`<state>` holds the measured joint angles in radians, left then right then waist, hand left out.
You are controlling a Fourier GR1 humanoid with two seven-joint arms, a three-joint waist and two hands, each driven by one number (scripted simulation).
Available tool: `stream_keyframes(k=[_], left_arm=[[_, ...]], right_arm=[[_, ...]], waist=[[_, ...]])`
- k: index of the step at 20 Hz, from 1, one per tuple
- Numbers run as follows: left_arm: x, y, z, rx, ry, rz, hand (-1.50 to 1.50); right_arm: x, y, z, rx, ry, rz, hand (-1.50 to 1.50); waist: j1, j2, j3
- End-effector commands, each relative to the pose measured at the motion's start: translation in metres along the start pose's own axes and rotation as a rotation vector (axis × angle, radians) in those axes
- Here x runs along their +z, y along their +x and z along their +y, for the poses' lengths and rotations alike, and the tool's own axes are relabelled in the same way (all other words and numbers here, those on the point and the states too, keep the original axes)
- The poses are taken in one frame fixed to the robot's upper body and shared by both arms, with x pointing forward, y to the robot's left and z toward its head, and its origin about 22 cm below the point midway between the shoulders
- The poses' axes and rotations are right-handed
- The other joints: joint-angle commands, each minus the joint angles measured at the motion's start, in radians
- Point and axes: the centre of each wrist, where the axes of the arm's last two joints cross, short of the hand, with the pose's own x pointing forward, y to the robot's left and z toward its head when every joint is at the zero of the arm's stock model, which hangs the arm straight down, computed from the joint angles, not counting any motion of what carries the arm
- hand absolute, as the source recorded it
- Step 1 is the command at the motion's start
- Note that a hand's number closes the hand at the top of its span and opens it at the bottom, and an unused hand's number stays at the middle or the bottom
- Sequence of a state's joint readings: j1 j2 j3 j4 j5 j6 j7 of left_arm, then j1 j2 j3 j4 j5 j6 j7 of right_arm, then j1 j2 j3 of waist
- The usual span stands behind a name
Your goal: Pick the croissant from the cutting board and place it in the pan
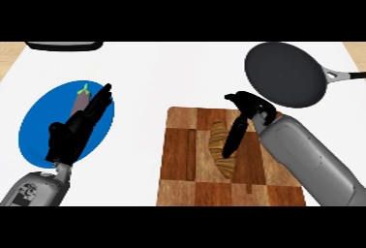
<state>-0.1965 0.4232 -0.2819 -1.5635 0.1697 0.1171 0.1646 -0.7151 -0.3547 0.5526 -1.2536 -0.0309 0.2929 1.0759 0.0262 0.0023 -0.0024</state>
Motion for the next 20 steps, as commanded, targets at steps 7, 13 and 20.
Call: stream_keyframes(k=[7, 13, 20], left_arm=[[0.010, -0.007, -0.004, -0.001, 0.026, 0.017, 0.00], [0.003, -0.014, 0.006, 0.002, 0.024, 0.017, 0.00], [-0.002, -0.009, 0.013, -0.004, 0.025, 0.012, 0.00]], right_arm=[[-0.005, 0.030, 0.020, 0.173, 0.070, 0.226, -1.50], [-0.005, 0.042, 0.023, 0.234, 0.074, 0.247, -1.50], [-0.017, 0.028, 0.031, 0.223, 0.068, 0.256, -1.50]], waist=[[-0.019, -0.008, 0.001], [-0.027, -0.005, 0.001], [-0.028, -0.003, 0.002]])
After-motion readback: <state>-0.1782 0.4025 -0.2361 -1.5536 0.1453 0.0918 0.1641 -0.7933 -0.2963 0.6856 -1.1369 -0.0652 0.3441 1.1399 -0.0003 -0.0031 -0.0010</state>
